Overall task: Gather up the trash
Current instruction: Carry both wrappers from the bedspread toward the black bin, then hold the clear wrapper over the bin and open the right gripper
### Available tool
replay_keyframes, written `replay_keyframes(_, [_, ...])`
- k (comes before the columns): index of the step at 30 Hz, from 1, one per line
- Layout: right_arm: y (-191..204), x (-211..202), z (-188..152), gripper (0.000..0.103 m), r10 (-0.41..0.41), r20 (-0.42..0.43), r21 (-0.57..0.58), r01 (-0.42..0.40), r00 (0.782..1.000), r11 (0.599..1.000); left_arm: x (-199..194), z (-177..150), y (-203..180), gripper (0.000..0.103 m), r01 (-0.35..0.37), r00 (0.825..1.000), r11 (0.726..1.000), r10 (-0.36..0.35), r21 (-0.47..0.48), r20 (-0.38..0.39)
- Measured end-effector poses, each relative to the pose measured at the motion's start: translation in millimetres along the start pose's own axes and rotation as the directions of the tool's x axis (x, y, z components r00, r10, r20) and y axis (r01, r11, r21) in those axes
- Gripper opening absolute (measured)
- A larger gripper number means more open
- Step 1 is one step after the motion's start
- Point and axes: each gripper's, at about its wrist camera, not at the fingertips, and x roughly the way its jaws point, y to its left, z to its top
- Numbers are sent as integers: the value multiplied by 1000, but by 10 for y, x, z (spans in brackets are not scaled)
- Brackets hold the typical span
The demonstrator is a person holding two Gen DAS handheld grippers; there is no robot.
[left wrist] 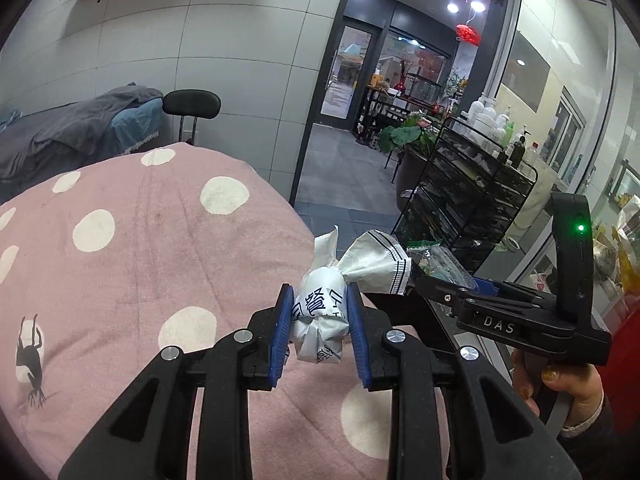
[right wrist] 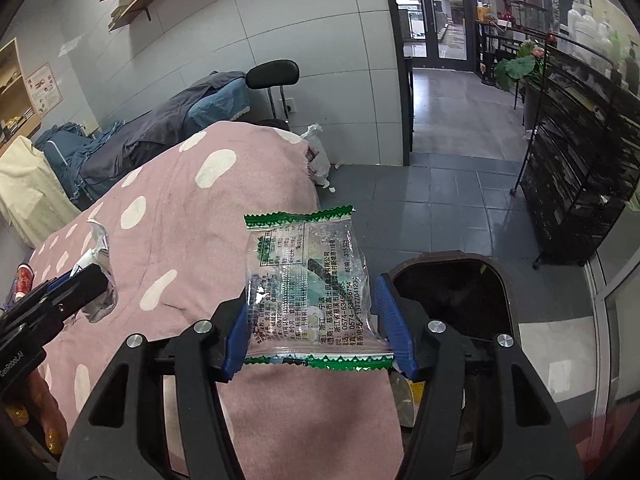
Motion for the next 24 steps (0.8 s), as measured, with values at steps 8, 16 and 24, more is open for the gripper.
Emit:
replay_keyframes(8, [-420, -68, -213, 58, -43, -18, 77, 44, 999, 996, 68, -73, -337, 27, 56, 998, 997, -55, 47, -17])
replay_keyframes(16, [-833, 25, -398, 58, -99, -65, 150, 108, 993, 983, 90, -140, -588, 27, 94, 995, 992, -92, 84, -32])
replay_keyframes(24, [-1195, 398, -605, 58, -144, -155, 211, 175, 977, 962, 131, -172, -720, 27, 122, 992, 987, -116, 105, -53])
